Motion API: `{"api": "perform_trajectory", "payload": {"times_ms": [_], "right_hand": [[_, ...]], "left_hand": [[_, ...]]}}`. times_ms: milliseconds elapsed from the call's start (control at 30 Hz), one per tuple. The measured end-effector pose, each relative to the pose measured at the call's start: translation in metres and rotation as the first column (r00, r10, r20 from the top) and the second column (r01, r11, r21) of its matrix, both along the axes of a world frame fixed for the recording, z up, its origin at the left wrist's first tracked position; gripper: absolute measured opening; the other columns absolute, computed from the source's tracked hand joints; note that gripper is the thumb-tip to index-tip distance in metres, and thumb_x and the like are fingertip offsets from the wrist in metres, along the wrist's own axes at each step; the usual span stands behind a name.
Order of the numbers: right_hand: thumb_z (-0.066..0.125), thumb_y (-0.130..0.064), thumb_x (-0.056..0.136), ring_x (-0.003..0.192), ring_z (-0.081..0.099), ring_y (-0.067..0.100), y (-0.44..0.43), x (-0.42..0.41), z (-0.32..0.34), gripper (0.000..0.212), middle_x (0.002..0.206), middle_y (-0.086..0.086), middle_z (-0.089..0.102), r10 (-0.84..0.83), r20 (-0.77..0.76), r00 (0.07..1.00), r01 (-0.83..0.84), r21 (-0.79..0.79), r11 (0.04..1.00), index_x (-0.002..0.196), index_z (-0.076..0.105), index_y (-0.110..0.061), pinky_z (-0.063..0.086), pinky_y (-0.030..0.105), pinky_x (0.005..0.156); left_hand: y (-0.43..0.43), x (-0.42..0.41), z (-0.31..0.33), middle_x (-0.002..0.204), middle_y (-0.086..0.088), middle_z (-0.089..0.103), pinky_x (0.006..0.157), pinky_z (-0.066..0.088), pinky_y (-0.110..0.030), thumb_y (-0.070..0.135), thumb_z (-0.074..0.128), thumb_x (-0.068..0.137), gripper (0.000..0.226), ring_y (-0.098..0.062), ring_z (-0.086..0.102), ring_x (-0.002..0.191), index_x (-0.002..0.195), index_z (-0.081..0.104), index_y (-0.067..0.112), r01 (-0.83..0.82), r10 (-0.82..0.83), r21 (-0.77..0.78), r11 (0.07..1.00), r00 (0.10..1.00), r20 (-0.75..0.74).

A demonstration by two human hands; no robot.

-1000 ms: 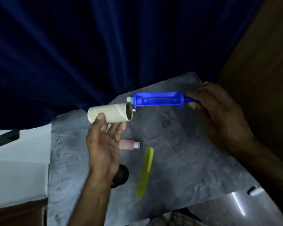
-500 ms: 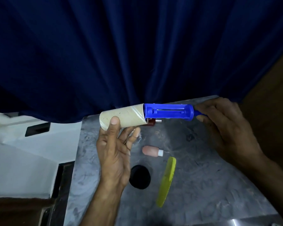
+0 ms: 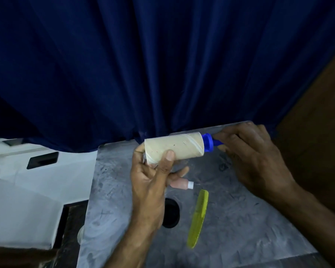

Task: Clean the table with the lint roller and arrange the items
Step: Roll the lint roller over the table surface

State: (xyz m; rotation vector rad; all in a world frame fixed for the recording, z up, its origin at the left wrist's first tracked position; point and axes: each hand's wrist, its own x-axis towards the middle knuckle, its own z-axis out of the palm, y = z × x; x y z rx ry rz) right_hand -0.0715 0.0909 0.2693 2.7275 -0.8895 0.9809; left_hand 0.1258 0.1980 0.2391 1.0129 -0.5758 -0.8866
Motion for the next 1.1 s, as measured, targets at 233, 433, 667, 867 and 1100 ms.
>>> {"api": "perform_trajectory", "payload": {"times_ms": [233, 433, 667, 867, 1100], "right_hand": [[0.053, -0.013, 0.101, 0.092, 0.058, 0.025, 0.005, 0.003, 0.008, 0.027, 0.11, 0.01, 0.067, -0.029, -0.003, 1.0, 0.029, -0.005, 1.0, 0.121, 0.069, -0.008, 0.045, 0.04, 0.076], [0.052, -0.013, 0.1, 0.09, 0.058, 0.026, 0.014, 0.006, 0.018, 0.028, 0.108, 0.01, 0.067, -0.01, -0.008, 1.0, 0.01, -0.04, 0.999, 0.121, 0.07, -0.007, 0.044, 0.041, 0.074], [0.045, -0.013, 0.102, 0.088, 0.058, 0.024, 0.03, 0.009, 0.025, 0.033, 0.106, 0.009, 0.069, 0.016, -0.009, 1.0, -0.016, -0.046, 0.999, 0.12, 0.071, -0.006, 0.045, 0.042, 0.074], [0.052, -0.009, 0.099, 0.088, 0.057, 0.022, 0.039, 0.01, 0.034, 0.028, 0.107, 0.007, 0.069, 0.018, 0.006, 1.0, -0.018, -0.046, 0.999, 0.118, 0.071, -0.007, 0.043, 0.039, 0.075], [0.052, -0.018, 0.101, 0.093, 0.058, 0.023, 0.041, 0.0, 0.048, 0.025, 0.109, 0.0, 0.064, 0.066, -0.035, 0.997, -0.058, 0.184, 0.981, 0.12, 0.069, -0.015, 0.047, 0.047, 0.081]], "left_hand": [[0.009, 0.036, 0.015, 0.102, -0.001, 0.079, 0.059, 0.064, -0.031, 0.054, 0.088, 0.077, 0.058, -0.018, 0.078, 0.083, 0.118, 0.068, 0.018, 0.022, -0.042, 0.087, 0.996, 0.97, 0.239], [0.02, 0.045, 0.032, 0.088, -0.001, 0.077, 0.049, 0.057, -0.026, 0.071, 0.086, 0.072, 0.057, -0.013, 0.069, 0.069, 0.098, 0.076, 0.022, -0.013, -0.001, 0.049, 0.999, 0.963, 0.268], [0.031, 0.036, 0.035, 0.084, -0.002, 0.078, 0.05, 0.059, -0.025, 0.068, 0.09, 0.07, 0.059, -0.009, 0.072, 0.068, 0.099, 0.077, 0.018, 0.012, -0.019, 0.027, 1.0, 0.962, 0.271], [0.035, 0.036, 0.04, 0.084, 0.0, 0.078, 0.048, 0.058, -0.024, 0.067, 0.09, 0.069, 0.056, -0.009, 0.07, 0.067, 0.098, 0.078, 0.02, 0.027, -0.023, -0.012, 1.0, 0.964, 0.265], [0.04, 0.051, 0.03, 0.123, -0.005, 0.077, 0.085, 0.062, -0.026, 0.047, 0.092, 0.081, 0.053, -0.021, 0.073, 0.111, 0.125, 0.07, 0.026, 0.149, -0.09, -0.078, 0.986, 0.857, 0.508]]}}
